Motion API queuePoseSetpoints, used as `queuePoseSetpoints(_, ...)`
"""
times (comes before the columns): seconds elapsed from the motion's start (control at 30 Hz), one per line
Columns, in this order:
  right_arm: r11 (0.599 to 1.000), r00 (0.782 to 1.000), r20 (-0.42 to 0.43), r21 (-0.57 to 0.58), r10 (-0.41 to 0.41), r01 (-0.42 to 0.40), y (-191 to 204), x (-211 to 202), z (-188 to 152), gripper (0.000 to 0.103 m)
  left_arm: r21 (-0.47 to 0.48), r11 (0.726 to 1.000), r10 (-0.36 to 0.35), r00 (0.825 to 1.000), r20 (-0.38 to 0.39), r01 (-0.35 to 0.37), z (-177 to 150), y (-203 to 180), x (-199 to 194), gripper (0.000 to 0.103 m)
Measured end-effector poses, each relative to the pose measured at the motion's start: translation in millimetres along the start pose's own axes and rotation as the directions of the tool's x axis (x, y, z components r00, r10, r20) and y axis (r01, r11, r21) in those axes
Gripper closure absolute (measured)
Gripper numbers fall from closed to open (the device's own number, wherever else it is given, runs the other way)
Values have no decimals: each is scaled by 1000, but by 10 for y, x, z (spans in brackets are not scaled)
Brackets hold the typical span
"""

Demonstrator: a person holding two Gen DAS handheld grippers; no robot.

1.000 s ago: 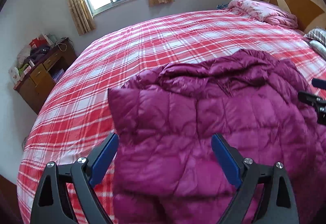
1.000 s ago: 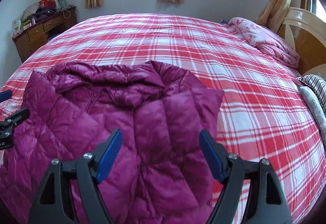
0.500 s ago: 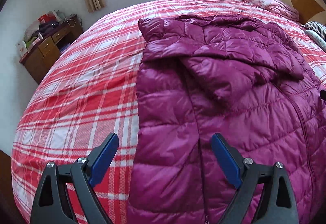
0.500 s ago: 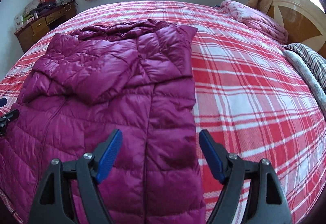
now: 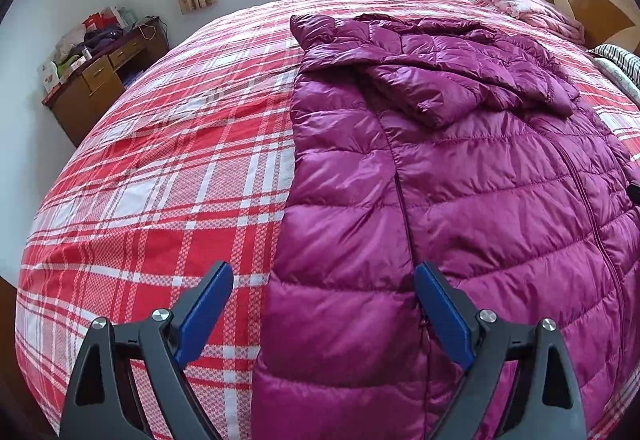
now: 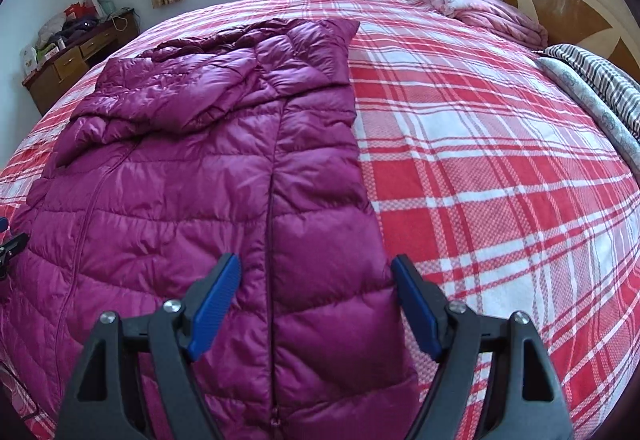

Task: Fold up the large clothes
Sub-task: 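Move both open tools along the folded jacket toward its hem, then close both tools on the jacket hem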

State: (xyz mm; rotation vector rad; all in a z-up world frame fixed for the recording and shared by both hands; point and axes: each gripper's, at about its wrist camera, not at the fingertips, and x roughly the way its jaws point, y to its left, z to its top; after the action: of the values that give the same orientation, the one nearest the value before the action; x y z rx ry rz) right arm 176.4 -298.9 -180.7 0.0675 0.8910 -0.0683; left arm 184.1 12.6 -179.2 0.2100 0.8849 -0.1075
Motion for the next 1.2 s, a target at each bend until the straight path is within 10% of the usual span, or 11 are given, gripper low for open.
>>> queuePoseSetpoints(0.5,1000,1000,-9,10,26,-26,-93,-323,-555,21,-57,994,-91,996,-11,90,-499,91,-318,10)
queuePoseSetpoints(0.8,998,998,-11,22,61,-60,-127,-534,-929,42,-60,986,-157,988,-12,156,-782,19,-460,12)
queuePoseSetpoints(0.87,997,997,-7,16,80,-80,-124,-560,-964,58,-45,986,-163,987,-10,162,-807,12,-482,20)
queuePoseSetpoints(1.0,991,991,1,1,135,-135,-56,-609,-954,87,-26,973,-230,973,1,230,-814,4,-574,89)
queuePoseSetpoints(1.2,988,987,47,-11,156,-156,-26,-794,-886,91,-16,965,-259,963,69,261,-750,101,-865,97)
